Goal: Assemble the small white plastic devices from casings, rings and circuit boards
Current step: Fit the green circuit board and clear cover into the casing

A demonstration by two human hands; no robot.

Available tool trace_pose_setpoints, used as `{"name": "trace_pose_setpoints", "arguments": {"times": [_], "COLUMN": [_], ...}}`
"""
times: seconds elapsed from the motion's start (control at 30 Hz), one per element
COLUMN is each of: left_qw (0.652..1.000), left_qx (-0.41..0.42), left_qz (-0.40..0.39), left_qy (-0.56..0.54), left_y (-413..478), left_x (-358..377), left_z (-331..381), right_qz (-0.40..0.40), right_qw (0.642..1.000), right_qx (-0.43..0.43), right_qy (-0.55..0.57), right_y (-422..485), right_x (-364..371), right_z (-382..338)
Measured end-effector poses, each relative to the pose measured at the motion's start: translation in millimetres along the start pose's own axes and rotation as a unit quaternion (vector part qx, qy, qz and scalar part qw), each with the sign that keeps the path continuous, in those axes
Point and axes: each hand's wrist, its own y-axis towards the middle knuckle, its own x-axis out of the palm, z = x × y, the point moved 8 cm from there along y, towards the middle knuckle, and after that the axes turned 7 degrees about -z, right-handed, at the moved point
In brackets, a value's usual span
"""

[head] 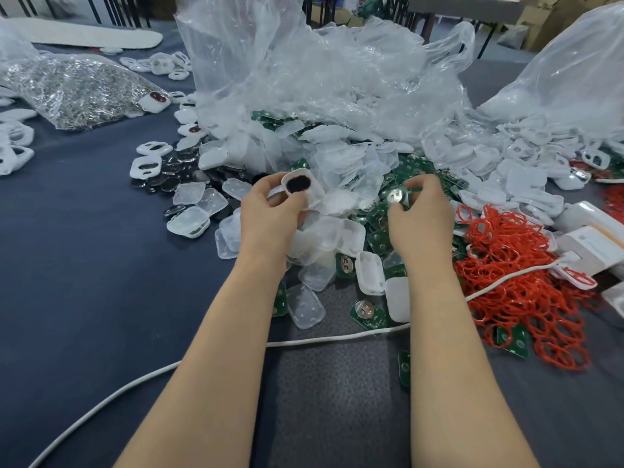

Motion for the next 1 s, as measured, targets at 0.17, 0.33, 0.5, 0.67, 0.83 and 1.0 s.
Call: {"name": "trace_pose_setpoints", "arguments": {"times": [0.17, 0.33, 0.5, 0.67, 0.83, 1.0], "left_qw": [0.996, 0.995, 0.995, 0.995, 0.998, 1.0], "left_qx": [-0.037, -0.038, -0.037, -0.042, -0.03, -0.022], "left_qz": [0.023, 0.033, 0.037, 0.036, 0.026, -0.011], "left_qy": [-0.078, -0.089, -0.089, -0.084, -0.049, -0.016], "left_y": [0, 1, 0, -2, -2, -2], "left_x": [-4, -7, -7, -6, -4, 3], "left_z": [-3, -3, -1, -1, 1, 1], "right_qz": [0.002, -0.141, -0.215, -0.163, -0.16, -0.139], "right_qw": [0.999, 0.985, 0.966, 0.984, 0.951, 0.931], "right_qx": [-0.016, -0.085, -0.071, -0.07, -0.02, -0.028], "right_qy": [-0.034, -0.047, -0.122, 0.011, 0.264, 0.337], "right_y": [-5, -19, -25, -16, -12, -10], "right_x": [-2, 26, 50, 34, 23, 18], "right_z": [-10, -42, -42, -36, -23, -25]}}
